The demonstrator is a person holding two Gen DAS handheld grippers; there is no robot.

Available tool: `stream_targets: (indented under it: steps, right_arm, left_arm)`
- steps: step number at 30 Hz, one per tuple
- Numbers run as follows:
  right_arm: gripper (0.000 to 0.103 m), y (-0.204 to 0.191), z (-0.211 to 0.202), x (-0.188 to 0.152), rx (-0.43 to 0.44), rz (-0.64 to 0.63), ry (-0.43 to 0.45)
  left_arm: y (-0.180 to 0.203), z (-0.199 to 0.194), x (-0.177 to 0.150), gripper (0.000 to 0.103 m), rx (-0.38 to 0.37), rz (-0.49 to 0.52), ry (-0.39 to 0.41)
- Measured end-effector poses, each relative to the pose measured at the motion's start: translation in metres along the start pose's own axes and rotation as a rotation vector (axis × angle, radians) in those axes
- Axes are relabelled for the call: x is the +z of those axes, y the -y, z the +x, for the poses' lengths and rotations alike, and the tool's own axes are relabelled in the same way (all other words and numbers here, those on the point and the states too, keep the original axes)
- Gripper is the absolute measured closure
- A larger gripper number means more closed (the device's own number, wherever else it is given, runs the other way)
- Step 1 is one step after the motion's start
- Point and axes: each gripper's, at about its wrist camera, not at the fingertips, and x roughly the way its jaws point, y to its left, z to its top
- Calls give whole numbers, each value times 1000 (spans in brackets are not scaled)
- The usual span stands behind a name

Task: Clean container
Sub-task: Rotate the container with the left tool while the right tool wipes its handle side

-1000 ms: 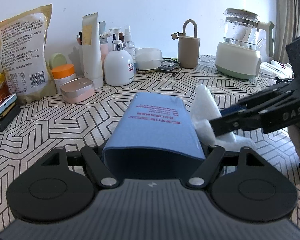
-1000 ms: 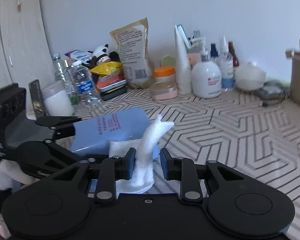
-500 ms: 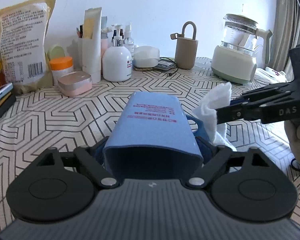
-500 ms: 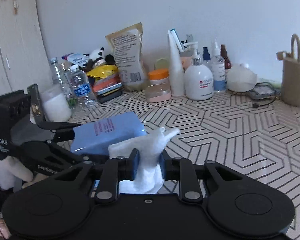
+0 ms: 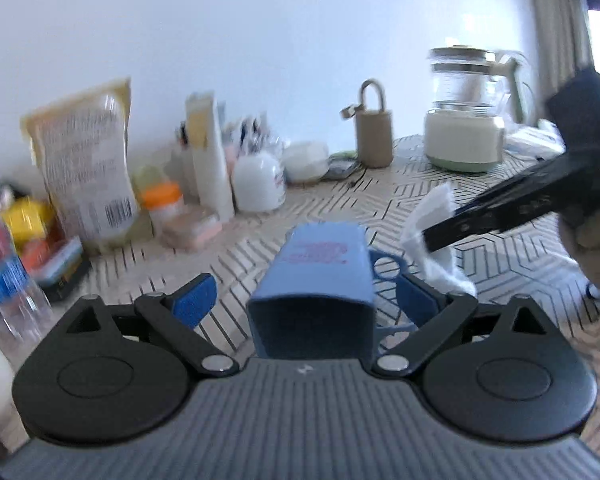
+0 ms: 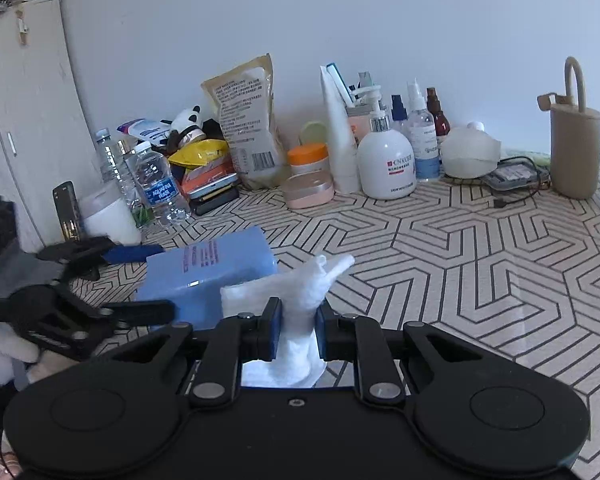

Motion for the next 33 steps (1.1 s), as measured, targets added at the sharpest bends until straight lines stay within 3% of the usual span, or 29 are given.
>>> stream_targets:
  steps: [5,7,12,21,24,29,33]
  right_arm:
    - [82,4,2,-2,4,17,5]
    - [82,3,2,-3,-14,14,11]
    - [82,1,2,-5,-5,14,8]
    - [81,7,-1,-5,27,44,27]
    - [81,8,-8,-5,54,61,55]
    - [81,2,-10,-4,58,42,61]
    - [81,4,-5,-5,63,45,46]
  left_arm:
    - [34,4,-4,0,75,340,-37]
    - [47,5,-8,0,72,427,-46]
    - [69,20,-9,0,64,569,-83]
    - [105,49,-8,0,42,737,-156]
    - [112,50,-4,0,40,757,-171]
    - [92,63,-2,0,48,685,-199]
    - [75,66,2,14,33,583,-186]
